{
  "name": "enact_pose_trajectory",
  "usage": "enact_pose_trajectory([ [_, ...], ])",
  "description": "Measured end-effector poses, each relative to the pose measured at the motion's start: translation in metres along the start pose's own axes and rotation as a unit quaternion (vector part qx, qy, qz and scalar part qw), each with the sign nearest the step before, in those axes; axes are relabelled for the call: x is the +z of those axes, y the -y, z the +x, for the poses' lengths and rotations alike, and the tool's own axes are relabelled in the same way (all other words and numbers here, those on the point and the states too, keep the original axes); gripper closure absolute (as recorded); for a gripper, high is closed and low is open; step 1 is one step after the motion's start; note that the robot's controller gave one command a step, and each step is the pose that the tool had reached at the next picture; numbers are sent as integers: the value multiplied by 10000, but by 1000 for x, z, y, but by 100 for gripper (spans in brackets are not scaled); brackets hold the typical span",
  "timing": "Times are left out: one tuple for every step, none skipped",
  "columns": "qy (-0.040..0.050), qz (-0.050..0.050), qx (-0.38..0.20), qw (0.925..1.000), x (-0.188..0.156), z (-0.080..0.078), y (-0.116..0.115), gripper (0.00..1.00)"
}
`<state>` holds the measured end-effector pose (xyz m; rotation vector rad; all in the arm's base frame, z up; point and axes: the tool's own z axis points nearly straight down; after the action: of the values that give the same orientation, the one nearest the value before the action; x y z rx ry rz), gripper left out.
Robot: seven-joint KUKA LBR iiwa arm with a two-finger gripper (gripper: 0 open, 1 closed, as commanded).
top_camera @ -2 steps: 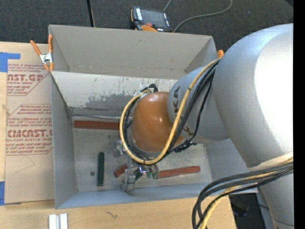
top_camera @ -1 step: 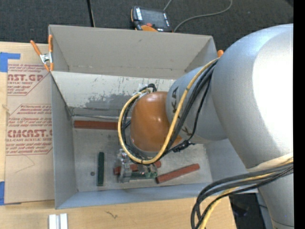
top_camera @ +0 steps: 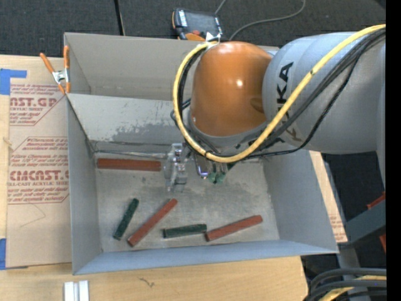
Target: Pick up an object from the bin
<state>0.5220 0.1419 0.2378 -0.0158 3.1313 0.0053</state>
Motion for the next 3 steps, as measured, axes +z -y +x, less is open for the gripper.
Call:
enact_pose_trajectory([
  [-40,9,0,10000,5,2,1,0],
  [-82,8,-1674,9859,127,21,8,0],
  [-12,-5,-1858,9826,168,30,-9,0],
])
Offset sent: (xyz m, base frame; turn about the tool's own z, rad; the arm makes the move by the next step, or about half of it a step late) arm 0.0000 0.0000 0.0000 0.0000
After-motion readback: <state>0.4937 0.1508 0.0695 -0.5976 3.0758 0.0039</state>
